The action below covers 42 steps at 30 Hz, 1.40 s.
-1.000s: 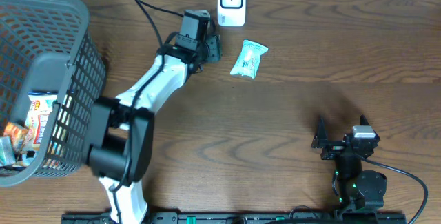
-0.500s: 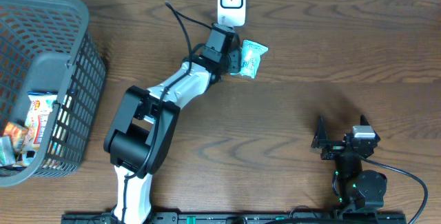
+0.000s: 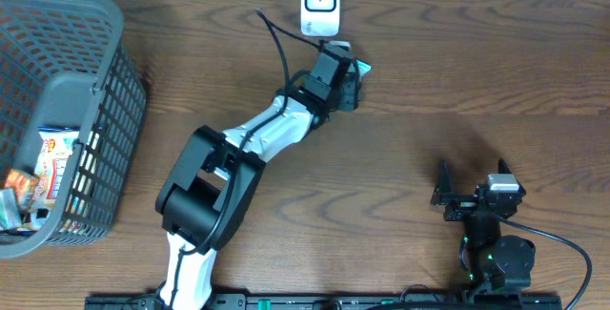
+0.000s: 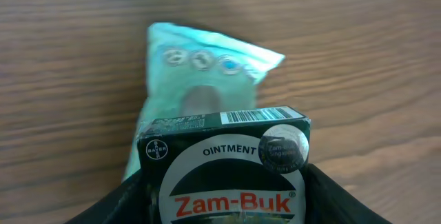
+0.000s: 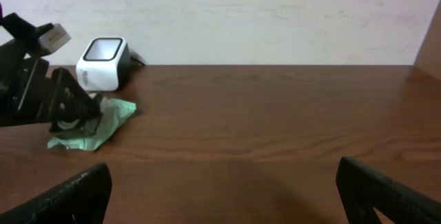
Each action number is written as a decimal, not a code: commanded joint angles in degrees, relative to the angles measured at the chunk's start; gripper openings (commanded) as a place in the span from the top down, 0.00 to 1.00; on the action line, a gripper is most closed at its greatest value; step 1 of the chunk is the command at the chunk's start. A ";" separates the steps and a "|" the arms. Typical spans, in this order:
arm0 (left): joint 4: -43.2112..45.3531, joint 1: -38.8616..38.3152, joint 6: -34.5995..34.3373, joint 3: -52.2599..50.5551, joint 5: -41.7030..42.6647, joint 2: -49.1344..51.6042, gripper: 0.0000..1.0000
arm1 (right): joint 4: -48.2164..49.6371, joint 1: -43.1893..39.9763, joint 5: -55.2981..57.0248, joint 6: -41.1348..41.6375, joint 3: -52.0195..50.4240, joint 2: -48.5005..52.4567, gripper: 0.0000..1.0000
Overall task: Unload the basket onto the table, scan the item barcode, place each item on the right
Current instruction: 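Present the Zam-Buk box under the scanner with the left gripper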
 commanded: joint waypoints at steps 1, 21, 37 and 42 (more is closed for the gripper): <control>0.28 1.70 0.13 0.87 -0.90 -1.20 0.51 | -0.24 -0.46 -0.13 0.59 -0.09 -0.22 0.01; -0.15 9.20 2.95 0.87 -6.54 2.54 0.51 | -0.24 -0.44 -0.13 0.59 -0.09 -0.22 0.01; 2.69 1.86 -0.70 0.87 -3.17 4.33 0.51 | -0.24 -0.46 -0.13 0.59 -0.09 -0.22 0.01; 2.89 -1.70 -0.96 0.87 -3.10 4.33 0.51 | -0.24 -0.46 -0.11 0.59 -0.09 -0.22 0.01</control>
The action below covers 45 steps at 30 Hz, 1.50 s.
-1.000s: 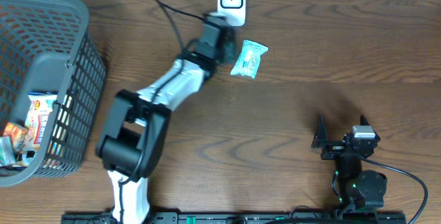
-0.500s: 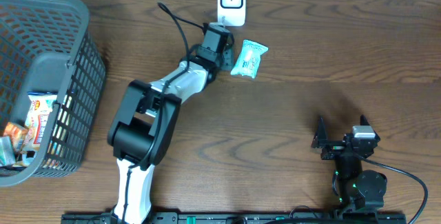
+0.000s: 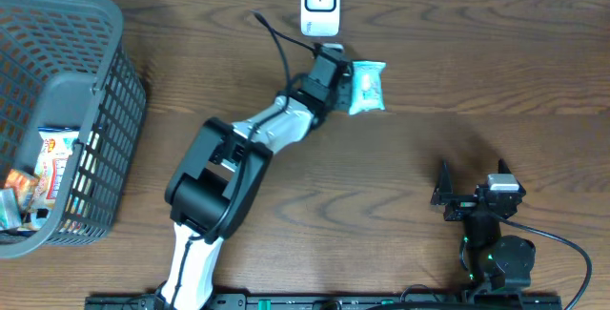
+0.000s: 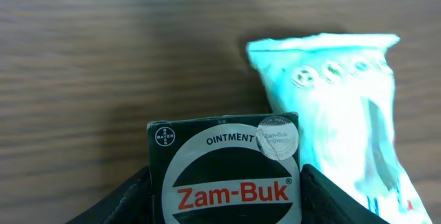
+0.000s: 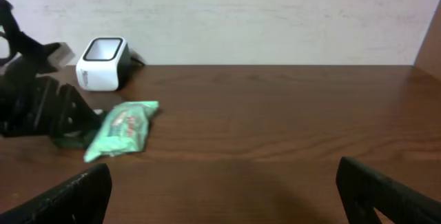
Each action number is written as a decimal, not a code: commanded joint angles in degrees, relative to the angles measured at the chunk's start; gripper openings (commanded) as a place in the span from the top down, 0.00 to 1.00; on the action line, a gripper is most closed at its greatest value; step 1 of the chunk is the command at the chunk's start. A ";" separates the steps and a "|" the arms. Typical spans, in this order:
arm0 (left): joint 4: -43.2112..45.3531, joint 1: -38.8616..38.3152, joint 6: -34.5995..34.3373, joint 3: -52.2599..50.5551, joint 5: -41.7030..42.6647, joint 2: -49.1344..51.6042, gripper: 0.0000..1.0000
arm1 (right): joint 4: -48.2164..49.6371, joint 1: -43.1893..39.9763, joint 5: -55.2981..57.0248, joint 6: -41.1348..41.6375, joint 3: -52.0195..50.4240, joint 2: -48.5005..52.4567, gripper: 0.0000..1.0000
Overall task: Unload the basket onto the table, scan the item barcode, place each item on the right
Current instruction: 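Present the Zam-Buk box under the scanner with the left gripper, then place the Zam-Buk box on the table beside the wipes packet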
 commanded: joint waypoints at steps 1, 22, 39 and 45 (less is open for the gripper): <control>0.28 -2.34 -0.94 0.85 0.76 0.39 0.51 | -0.24 -0.46 -0.13 0.59 -0.09 -0.22 0.01; 3.17 -2.34 -0.94 0.85 -4.44 0.33 0.51 | -0.24 -0.46 -0.13 0.59 -0.09 -0.22 0.01; 1.44 -1.22 -0.85 0.85 -4.42 -1.92 0.26 | -0.24 -0.46 -0.13 0.59 -0.09 -0.22 0.01; 0.24 1.70 0.92 0.85 -4.44 -10.75 0.23 | -0.24 -0.46 -0.13 0.59 -0.09 -0.22 0.01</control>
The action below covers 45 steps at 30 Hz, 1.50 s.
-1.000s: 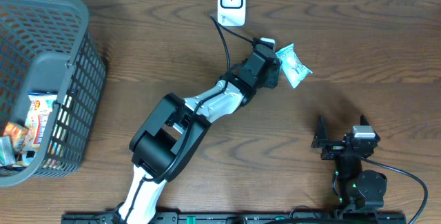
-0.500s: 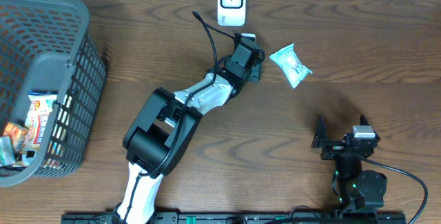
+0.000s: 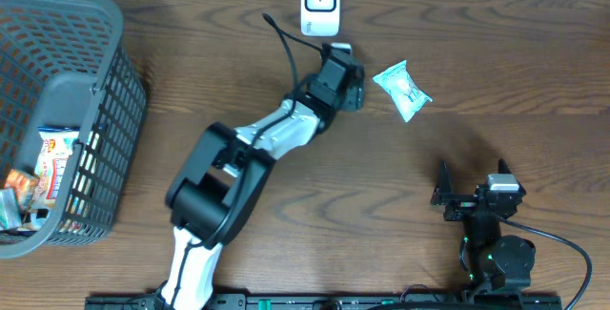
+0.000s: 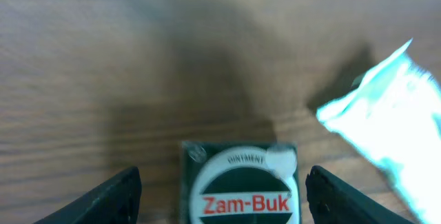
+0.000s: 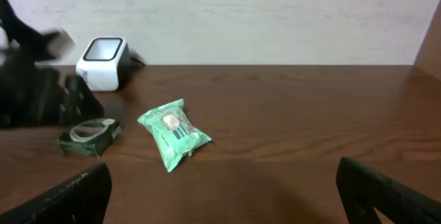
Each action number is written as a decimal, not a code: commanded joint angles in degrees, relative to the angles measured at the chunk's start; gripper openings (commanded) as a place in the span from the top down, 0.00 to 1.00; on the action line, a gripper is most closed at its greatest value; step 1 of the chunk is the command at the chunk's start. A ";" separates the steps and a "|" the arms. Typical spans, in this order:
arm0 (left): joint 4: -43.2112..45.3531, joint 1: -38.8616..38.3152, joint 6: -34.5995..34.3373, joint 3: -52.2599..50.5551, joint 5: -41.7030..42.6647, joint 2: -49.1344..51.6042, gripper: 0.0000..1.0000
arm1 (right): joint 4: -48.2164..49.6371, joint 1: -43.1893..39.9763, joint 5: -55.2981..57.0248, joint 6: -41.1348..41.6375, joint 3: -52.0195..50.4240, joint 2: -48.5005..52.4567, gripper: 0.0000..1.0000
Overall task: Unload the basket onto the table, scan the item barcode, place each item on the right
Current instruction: 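Place the Zam-Buk box on the table beside the wipes packet, then reach the left gripper back into the grey basket for another item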
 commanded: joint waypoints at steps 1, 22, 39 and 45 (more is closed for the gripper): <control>-1.05 2.80 1.77 0.87 -0.79 -9.66 0.22 | -0.24 -0.46 -0.13 0.59 -0.09 -0.22 0.01; -32.89 49.40 13.44 0.87 -11.58 -53.48 0.18 | -0.24 -0.46 -0.13 0.59 -0.09 -0.22 0.01; -45.38 68.43 10.64 -2.32 -16.20 -34.95 0.18 | -0.24 -0.46 -0.13 0.59 -0.09 -0.22 0.01; -49.77 68.43 13.99 -2.32 -9.88 -29.49 0.19 | -0.24 -0.46 -0.13 0.59 -0.09 -0.22 0.01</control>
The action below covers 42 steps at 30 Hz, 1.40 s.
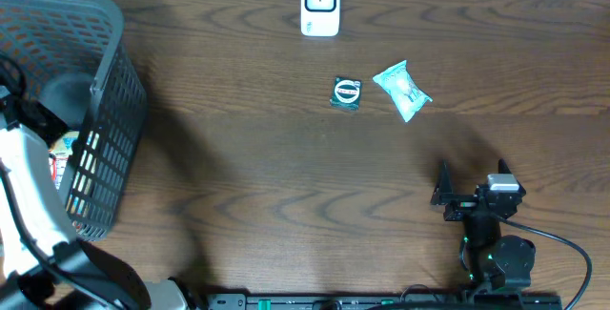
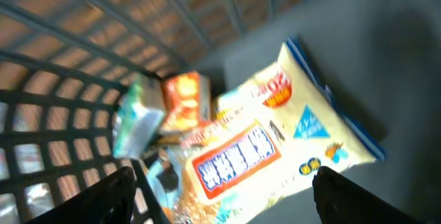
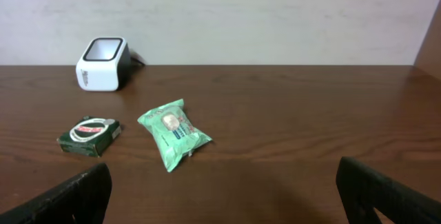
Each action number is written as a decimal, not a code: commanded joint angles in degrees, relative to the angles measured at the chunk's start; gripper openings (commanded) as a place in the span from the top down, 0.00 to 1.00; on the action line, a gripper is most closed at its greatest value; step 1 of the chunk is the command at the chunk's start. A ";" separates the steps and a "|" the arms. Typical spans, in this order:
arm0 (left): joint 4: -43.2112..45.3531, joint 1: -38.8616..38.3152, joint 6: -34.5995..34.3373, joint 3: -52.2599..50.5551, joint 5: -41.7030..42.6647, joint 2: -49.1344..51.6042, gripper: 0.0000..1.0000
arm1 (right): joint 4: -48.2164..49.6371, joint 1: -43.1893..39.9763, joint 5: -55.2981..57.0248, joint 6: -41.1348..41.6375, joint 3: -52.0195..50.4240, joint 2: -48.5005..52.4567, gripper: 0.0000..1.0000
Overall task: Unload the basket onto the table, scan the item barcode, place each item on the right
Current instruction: 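Reach the left gripper back into the grey basket for another item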
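Note:
The white scanner [image 1: 320,5] stands at the table's far edge, also in the right wrist view [image 3: 102,64]. A green Zam-Buk box [image 1: 347,93] [image 3: 88,136] lies flat in front of it, beside a mint-green packet [image 1: 402,91] [image 3: 173,138]. My left gripper [image 2: 224,207] hangs open inside the grey basket [image 1: 114,100], over a yellow-and-white snack bag [image 2: 275,148], holding nothing. My right gripper [image 3: 224,196] rests open at the near right [image 1: 472,196], far from every item.
The basket's mesh wall [image 2: 69,120] surrounds the left gripper; an orange carton [image 2: 185,100] and a pale green pack [image 2: 134,120] lie among several other items in it. The left arm [image 1: 29,186] runs along the table's left edge.
The left gripper was open just above the Zam-Buk box by the scanner; now it is open inside the basket at far left. Box and packet lie where they were.
At first the left gripper held the Zam-Buk box near the scanner, over the mint packet. Then it still held the box, with the packet just to the right. Later the box lay on the table, jaws open, packet farther right. Now the gripper is in the basket.

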 commanded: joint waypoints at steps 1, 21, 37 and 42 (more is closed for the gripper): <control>-1.09 0.15 3.45 -0.33 6.16 2.23 0.19 | -0.24 -0.46 -0.13 0.59 -0.09 -0.22 0.01; -6.43 0.79 9.64 -0.33 4.70 21.51 0.18 | -0.24 -0.46 -0.13 0.59 -0.09 -0.22 0.01; 0.13 0.79 9.42 -0.33 3.30 22.56 0.19 | -0.24 -0.46 -0.13 0.59 -0.09 -0.22 0.01; 1.77 0.79 9.40 -0.33 3.41 22.60 0.23 | -0.24 -0.46 -0.13 0.59 -0.09 -0.22 0.01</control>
